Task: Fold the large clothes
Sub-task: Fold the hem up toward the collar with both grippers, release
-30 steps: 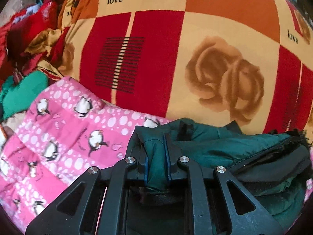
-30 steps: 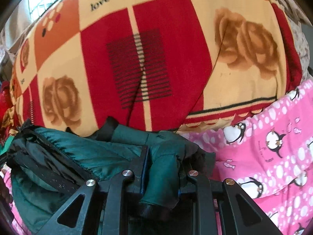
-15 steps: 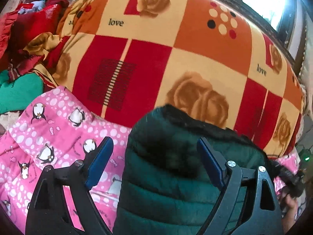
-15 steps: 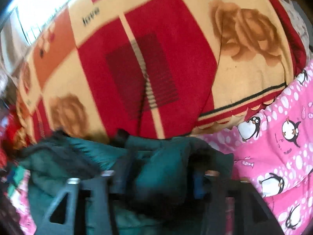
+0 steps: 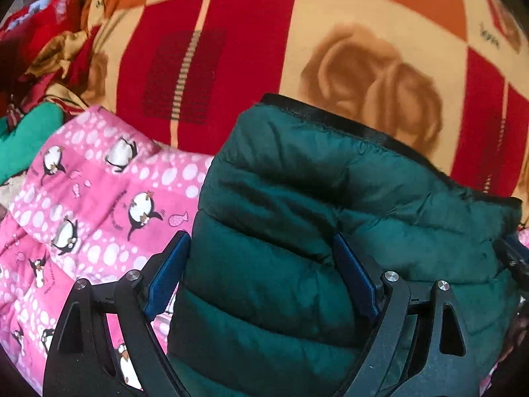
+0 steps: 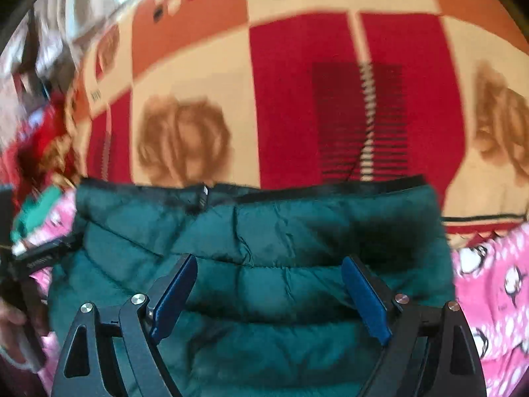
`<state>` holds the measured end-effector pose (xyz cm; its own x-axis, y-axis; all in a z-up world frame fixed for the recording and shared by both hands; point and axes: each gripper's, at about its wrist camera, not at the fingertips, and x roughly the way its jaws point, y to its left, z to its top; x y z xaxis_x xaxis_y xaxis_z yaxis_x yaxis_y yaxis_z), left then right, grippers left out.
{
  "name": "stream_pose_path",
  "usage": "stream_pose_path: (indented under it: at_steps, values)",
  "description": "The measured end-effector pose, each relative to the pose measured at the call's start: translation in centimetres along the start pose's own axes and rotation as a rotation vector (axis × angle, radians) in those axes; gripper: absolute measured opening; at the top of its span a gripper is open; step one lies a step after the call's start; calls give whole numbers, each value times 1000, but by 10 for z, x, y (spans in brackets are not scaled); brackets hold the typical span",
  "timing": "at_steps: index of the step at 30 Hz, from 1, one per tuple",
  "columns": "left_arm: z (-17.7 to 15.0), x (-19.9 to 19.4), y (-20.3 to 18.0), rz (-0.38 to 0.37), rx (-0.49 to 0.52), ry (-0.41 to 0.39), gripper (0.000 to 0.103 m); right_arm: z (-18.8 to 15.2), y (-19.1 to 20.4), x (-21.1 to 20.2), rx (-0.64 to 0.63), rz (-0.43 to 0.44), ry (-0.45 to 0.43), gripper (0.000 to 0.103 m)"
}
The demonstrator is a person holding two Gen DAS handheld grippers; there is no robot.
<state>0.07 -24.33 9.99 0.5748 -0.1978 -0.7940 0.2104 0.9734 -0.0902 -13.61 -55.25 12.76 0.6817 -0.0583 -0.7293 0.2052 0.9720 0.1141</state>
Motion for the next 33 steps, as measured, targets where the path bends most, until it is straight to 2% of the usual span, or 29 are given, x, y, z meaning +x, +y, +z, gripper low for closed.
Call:
stream_pose_path:
  at_steps: [4, 10, 14, 17, 19, 22, 26, 29, 33]
  values:
    - [1, 14, 2, -13, -28, 5, 89, 1, -7, 46, 29, -23, 88, 88]
    - [0, 17, -2, 4, -18, -4, 90, -5, -10, 70, 46, -65, 107, 88]
    - [2, 3, -5, 13, 5, -15, 89, -2, -10, 58, 65, -43, 93, 88]
    - [5, -10, -7, 24, 33, -58, 89, -2, -18, 32, 105, -12, 47, 88]
    - [7, -15, -8, 26, 40, -80, 89, -2, -25, 18, 114, -12, 23, 88]
    - [11, -10, -10, 20, 39, -59, 89, -1, -35, 9, 118, -40, 10, 88]
    - [12, 8, -12, 19, 42, -10, 89, -9, -60, 11, 178, -78, 12, 88]
    - [11, 16, -13, 13, 37, -14, 89, -15, -71, 26, 222, -74, 29, 88]
    - [8, 22, -18, 26, 47, -18, 90, -20, -71, 43, 224, -120, 28, 88]
